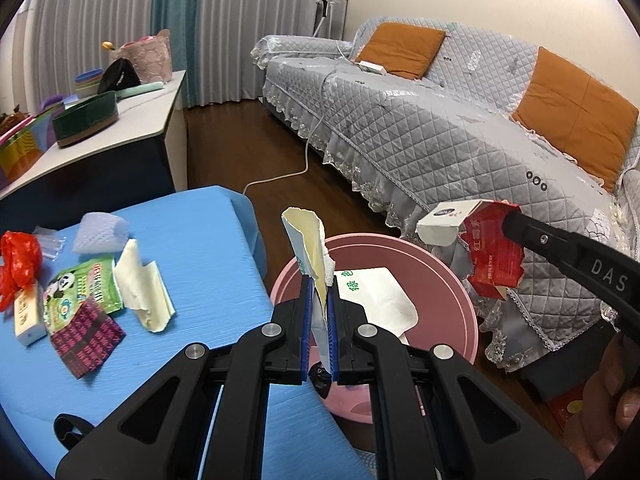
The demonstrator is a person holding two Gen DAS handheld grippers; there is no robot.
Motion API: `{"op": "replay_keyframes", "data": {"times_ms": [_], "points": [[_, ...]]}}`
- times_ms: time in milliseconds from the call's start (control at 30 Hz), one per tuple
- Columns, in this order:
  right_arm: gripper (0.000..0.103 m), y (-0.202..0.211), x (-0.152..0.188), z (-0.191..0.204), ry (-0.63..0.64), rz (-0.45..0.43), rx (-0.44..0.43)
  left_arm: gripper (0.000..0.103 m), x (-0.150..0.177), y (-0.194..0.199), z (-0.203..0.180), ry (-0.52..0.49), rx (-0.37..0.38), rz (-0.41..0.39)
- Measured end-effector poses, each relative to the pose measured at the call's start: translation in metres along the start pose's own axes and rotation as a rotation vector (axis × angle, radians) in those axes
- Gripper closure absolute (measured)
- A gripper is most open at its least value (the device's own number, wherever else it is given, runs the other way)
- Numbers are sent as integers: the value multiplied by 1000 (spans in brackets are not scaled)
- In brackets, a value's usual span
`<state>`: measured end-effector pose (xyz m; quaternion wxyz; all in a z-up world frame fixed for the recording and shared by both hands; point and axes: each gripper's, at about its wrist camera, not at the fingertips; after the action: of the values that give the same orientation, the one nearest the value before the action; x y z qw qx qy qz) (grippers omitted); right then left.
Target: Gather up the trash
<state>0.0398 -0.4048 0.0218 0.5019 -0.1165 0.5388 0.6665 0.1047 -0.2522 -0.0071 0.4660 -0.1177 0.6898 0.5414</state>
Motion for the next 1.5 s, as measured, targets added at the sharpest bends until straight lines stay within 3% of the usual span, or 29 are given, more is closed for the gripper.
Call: {"op": "replay_keyframes", "data": {"times_ms": [367, 467, 533, 600, 667, 1200, 1367, 1500], "points": [[99, -5, 0, -3, -12, 13, 11, 96, -1, -10, -4, 0, 7, 16], [96, -7, 2, -4, -8, 23, 24, 92, -1, -14, -3, 17, 15, 33], [91, -10, 2, -6, -10, 38, 39, 87, 0, -16, -2, 30, 20, 44], [65, -12, 3, -7, -17, 49, 54, 79, 1, -15, -2, 30, 8, 44], [57, -12, 3, -8, -21, 44, 68, 77, 2, -13, 0, 31, 4, 42], [57, 7, 3, 18, 23, -11, 52, 77, 3, 36, 33, 51, -47, -5], [57, 17, 6, 34, 56, -63, 72, 77, 5, 58, 49, 57, -67, -27], [57, 34, 6, 46, 67, -131, 40, 77, 7, 74, 65, 54, -85, -43]]}}
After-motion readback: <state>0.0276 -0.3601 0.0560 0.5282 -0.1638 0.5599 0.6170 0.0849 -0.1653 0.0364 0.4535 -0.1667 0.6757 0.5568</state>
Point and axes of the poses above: each gripper's, at about its wrist camera, not at the fingertips, and y roughly against the way its jaws point, z to its left, x to its underside, and after that the axes turned 9 degrees about -y, right-handed
